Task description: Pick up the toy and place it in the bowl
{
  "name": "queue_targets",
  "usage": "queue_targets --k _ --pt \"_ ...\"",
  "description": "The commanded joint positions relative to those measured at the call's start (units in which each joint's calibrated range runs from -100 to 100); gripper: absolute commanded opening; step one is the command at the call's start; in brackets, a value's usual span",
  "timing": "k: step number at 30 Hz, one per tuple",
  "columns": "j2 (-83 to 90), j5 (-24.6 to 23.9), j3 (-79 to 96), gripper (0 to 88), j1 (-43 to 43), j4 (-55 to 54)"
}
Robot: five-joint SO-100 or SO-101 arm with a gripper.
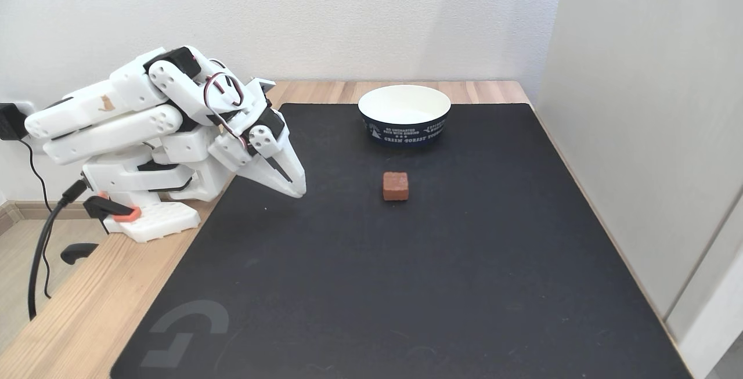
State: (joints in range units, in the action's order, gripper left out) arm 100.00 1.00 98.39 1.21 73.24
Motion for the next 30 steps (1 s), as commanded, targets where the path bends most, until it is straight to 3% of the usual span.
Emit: queue_targets --k 1,21,30 --pt "-13.8 -3.6 0.1 2.8 3.8 -33.7" --pt "-13.8 -3.8 -0.4 2.4 3.8 -32.5" --pt "-13.8 -3.5 -4.2 2.4 3.8 -20.3"
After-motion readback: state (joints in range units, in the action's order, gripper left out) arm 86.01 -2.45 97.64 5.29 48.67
